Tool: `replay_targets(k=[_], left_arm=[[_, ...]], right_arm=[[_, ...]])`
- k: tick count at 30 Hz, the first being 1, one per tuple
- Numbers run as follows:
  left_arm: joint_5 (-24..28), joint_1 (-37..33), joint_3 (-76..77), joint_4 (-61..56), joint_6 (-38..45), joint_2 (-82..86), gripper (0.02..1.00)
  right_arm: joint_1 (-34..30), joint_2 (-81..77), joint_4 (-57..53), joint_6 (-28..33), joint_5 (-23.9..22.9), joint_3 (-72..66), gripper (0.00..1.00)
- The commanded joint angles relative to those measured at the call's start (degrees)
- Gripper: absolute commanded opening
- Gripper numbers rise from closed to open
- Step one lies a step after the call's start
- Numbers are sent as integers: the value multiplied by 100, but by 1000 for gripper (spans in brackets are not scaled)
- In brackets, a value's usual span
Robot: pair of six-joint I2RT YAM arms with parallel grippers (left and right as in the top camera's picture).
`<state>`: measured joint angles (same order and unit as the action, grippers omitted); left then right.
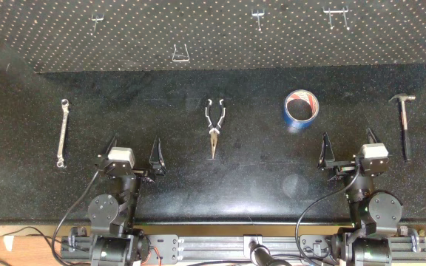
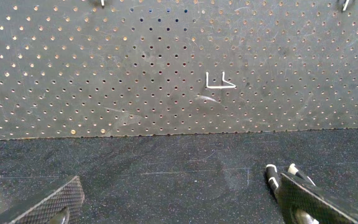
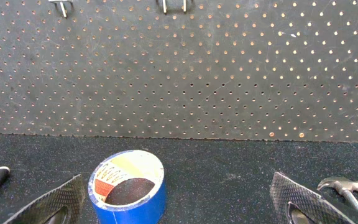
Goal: Place Tools Onto Pegboard
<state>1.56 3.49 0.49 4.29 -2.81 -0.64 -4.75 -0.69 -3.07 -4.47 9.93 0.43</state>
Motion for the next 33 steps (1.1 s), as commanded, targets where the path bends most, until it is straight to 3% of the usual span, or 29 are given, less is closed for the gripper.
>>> replay_targets(k=[1,21,24,28,31,33], left_arm=[[44,-120,-17,24,-31,44,996],[227,-114,2,-37,-111,26,996],[188,-256,1023,57,734,-1119,993],[195,-1543,3860,2649,1405,-3912,993],[151,-2638,5530,4883,2767,-5698,993],[-127,-3165,5890,5324,3080,-6476,993]], right_arm=[[20,52,-35,-107,-50,-17,976],[20,52,-35,-107,-50,-17,976],[20,52,-35,-107,-50,-17,976],[20,52,-35,-107,-50,-17,976],[20,52,-35,-107,-50,-17,976],[20,52,-35,-107,-50,-17,976]])
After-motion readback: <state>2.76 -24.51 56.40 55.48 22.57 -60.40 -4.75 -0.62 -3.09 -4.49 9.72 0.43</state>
